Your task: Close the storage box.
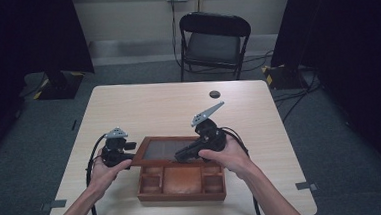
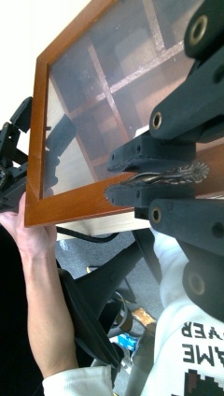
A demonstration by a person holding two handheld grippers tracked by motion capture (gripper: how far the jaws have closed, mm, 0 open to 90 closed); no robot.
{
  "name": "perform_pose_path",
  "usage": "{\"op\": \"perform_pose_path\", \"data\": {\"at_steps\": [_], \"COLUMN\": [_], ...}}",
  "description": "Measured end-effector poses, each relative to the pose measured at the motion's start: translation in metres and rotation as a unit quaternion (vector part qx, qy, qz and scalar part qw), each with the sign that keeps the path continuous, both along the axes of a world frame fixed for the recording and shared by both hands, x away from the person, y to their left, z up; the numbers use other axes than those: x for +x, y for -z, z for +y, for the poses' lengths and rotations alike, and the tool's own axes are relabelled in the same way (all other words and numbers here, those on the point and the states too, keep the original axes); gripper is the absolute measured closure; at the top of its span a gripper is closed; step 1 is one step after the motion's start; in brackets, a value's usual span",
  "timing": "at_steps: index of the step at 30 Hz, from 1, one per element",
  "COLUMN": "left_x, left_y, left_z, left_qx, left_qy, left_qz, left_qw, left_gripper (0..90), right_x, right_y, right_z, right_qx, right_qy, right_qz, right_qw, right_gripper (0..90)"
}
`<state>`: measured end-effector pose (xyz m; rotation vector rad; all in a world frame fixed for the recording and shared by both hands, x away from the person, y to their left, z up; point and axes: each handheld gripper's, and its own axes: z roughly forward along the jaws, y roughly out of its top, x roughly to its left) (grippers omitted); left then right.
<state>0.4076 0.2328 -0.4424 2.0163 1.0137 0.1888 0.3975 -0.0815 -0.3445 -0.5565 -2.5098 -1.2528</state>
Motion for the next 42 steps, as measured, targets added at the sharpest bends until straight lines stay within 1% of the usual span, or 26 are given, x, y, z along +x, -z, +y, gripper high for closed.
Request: {"op": "perform_pose_path", "data": {"at_steps": [1, 4, 6, 7, 9, 12, 14, 18, 19, 20, 21, 22, 23, 25, 28, 31, 34, 35, 36, 37, 40, 41, 42], "left_x": [0.0, 0.0, 0.0, 0.0, 0.001, 0.0, 0.0, 0.001, 0.003, 0.003, 0.004, 0.004, 0.006, 0.007, 0.008, 0.01, 0.012, 0.012, 0.013, 0.013, 0.014, 0.015, 0.015], "left_y": [0.0, 0.0, 0.0, 0.0, 0.0, 0.0, 0.0, 0.002, 0.004, 0.004, 0.005, 0.005, 0.006, 0.007, 0.007, 0.007, 0.007, 0.007, 0.007, 0.006, 0.005, 0.004, 0.004], "left_z": [0.0, 0.0, 0.0, 0.0, 0.0, 0.0, 0.0, -0.001, 0.001, 0.001, 0.002, 0.002, 0.005, 0.007, 0.009, 0.014, 0.016, 0.018, 0.019, 0.022, 0.025, 0.027, 0.027], "left_qx": [-0.001, -0.001, -0.004, -0.008, -0.005, -0.006, -0.003, -0.006, -0.01, -0.01, -0.011, -0.011, -0.012, -0.01, -0.01, 0.0, -0.002, 0.004, 0.0, -0.004, -0.001, -0.006, -0.006], "left_qy": [0.0, -0.001, -0.001, -0.002, 0.001, 0.001, 0.004, 0.008, 0.011, 0.011, 0.005, 0.005, 0.001, -0.003, -0.006, -0.013, -0.015, -0.016, -0.019, -0.025, -0.029, -0.033, -0.033], "left_qz": [0.0, 0.001, 0.004, 0.005, 0.005, 0.007, 0.007, 0.015, 0.023, 0.023, 0.024, 0.024, 0.03, 0.031, 0.03, 0.028, 0.029, 0.026, 0.028, 0.026, 0.023, 0.024, 0.024], "left_qw": [1.0, 1.0, 1.0, 1.0, 1.0, 1.0, 1.0, 0.9998, 0.9996, 0.9996, 0.9996, 0.9996, 0.9995, 0.9995, 0.9995, 0.9995, 0.9995, 0.9995, 0.9994, 0.9994, 0.9993, 0.9991, 0.9991], "left_gripper": [22.7, 23.0, 23.3, 23.3, 23.3, 22.8, 22.2, 21.5, 21.0, 21.0, 20.8, 20.8, 20.8, 20.8, 20.7, 20.7, 20.8, 20.8, 20.8, 20.8, 20.8, 20.8, 20.8], "right_x": [0.0, 0.001, 0.001, 0.0, 0.0, -0.002, -0.002, -0.004, -0.005, -0.005, -0.006, -0.006, -0.007, -0.008, -0.009, -0.011, -0.012, -0.013, -0.013, -0.014, -0.014, -0.016, -0.016], "right_y": [0.001, 0.001, 0.001, 0.0, 0.0, 0.0, 0.0, 0.002, 0.002, 0.002, 0.002, 0.002, 0.001, 0.002, 0.003, 0.003, 0.004, 0.005, 0.005, 0.006, 0.007, 0.008, 0.008], "right_z": [0.0, -0.001, -0.001, -0.001, -0.001, -0.001, -0.002, -0.004, -0.005, -0.005, -0.006, -0.006, -0.006, -0.007, -0.008, -0.01, -0.01, -0.01, -0.01, -0.01, -0.009, -0.009, -0.009], "right_qx": [0.002, 0.004, 0.005, 0.004, 0.004, 0.0, 0.0, -0.002, -0.004, -0.004, -0.005, -0.005, -0.008, -0.012, -0.008, -0.011, -0.011, -0.015, -0.015, -0.015, -0.017, -0.02, -0.02], "right_qy": [0.0, 0.0, 0.0, 0.003, 0.002, 0.002, 0.001, 0.002, 0.001, 0.001, 0.002, 0.002, 0.003, 0.004, 0.003, 0.006, 0.005, 0.005, 0.005, 0.002, 0.002, 0.002, 0.002], "right_qz": [0.003, 0.003, 0.003, -0.002, -0.004, -0.007, -0.009, -0.01, -0.012, -0.012, -0.013, -0.013, -0.015, -0.019, -0.019, -0.023, -0.023, -0.023, -0.023, -0.023, -0.025, -0.025, -0.025], "right_qw": [1.0, 1.0, 1.0, 1.0, 1.0, 1.0, 1.0, 0.9999, 0.9999, 0.9999, 0.9999, 0.9999, 0.9998, 0.9997, 0.9998, 0.9997, 0.9997, 0.9996, 0.9996, 0.9996, 0.9995, 0.9995, 0.9995], "right_gripper": [82.6, 82.7, 82.8, 82.8, 82.8, 82.8, 82.8, 82.8, 82.8, 82.8, 82.7, 82.7, 82.6, 82.6, 82.5, 82.5, 82.5, 82.4, 82.4, 82.4, 82.4, 82.4, 82.4]}}
